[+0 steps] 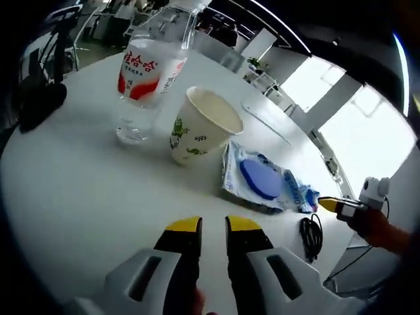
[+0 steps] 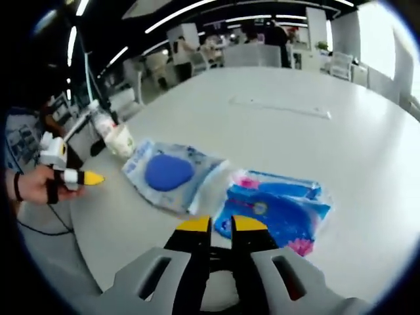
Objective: Arrange the tabletop items into an orderly group along one side of the table until the central work area is clear of visible clutter.
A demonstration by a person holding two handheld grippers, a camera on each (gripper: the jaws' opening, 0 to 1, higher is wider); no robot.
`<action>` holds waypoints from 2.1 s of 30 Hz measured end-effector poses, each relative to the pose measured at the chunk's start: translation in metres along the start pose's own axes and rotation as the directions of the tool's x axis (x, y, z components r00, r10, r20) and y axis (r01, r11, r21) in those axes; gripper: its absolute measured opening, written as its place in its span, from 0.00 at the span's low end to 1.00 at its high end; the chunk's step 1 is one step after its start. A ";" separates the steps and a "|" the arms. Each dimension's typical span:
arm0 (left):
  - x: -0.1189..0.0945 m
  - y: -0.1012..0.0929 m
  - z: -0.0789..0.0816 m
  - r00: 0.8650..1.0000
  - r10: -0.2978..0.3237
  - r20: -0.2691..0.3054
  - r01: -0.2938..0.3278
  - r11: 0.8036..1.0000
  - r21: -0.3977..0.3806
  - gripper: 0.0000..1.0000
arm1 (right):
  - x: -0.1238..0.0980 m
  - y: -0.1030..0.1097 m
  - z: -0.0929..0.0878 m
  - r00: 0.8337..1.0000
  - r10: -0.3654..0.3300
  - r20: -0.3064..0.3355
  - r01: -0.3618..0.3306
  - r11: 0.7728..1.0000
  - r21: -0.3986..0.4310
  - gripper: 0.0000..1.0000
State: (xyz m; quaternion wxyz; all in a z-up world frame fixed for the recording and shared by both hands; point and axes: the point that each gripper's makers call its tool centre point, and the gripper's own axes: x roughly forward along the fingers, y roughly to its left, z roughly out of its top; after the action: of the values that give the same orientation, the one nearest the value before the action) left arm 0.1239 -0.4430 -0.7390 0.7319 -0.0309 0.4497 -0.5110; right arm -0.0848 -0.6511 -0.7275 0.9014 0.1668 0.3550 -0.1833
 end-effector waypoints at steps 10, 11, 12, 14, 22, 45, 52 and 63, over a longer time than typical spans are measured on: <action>-0.024 0.001 -0.005 1.000 -0.011 -0.017 0.013 0.991 0.137 0.16 | -0.018 -0.017 -0.045 0.997 -0.055 -0.061 0.057 0.997 0.046 0.14; -0.026 0.000 -0.006 1.000 -0.009 -0.016 0.012 0.989 0.145 0.17 | -0.019 -0.017 -0.048 0.996 -0.061 -0.064 0.064 0.997 0.049 0.15; -0.028 0.000 -0.007 1.000 -0.007 -0.018 0.010 0.987 0.159 0.18 | -0.019 -0.018 -0.050 0.996 -0.065 -0.065 0.068 0.996 0.053 0.16; -0.034 -0.002 -0.009 1.000 -0.011 -0.024 0.015 0.980 0.196 0.18 | -0.023 -0.017 -0.053 0.995 -0.073 -0.064 0.077 0.995 0.068 0.17; -0.048 -0.006 -0.012 0.999 -0.020 -0.026 0.026 0.968 0.249 0.19 | -0.022 -0.020 -0.059 0.993 -0.092 -0.078 0.098 0.992 0.079 0.17; -0.090 0.003 -0.007 1.000 -0.006 0.019 0.000 0.950 0.311 0.23 | -0.024 -0.023 -0.073 0.987 -0.137 -0.087 0.146 0.983 0.109 0.08; -0.099 0.006 -0.008 1.000 0.000 0.029 -0.008 0.954 0.299 0.22 | -0.023 -0.020 -0.068 0.988 -0.137 -0.073 0.145 0.982 0.118 0.02; -0.106 0.006 -0.003 0.998 -0.005 0.058 -0.012 0.957 0.289 0.22 | -0.022 -0.007 -0.052 0.992 -0.109 -0.056 0.114 0.989 0.099 0.00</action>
State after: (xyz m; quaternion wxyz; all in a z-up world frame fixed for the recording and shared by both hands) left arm 0.1184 -0.3567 -0.6772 0.7421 0.0625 0.3488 -0.5690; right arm -0.1329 -0.6298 -0.7498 0.8708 0.1972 0.3767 -0.2470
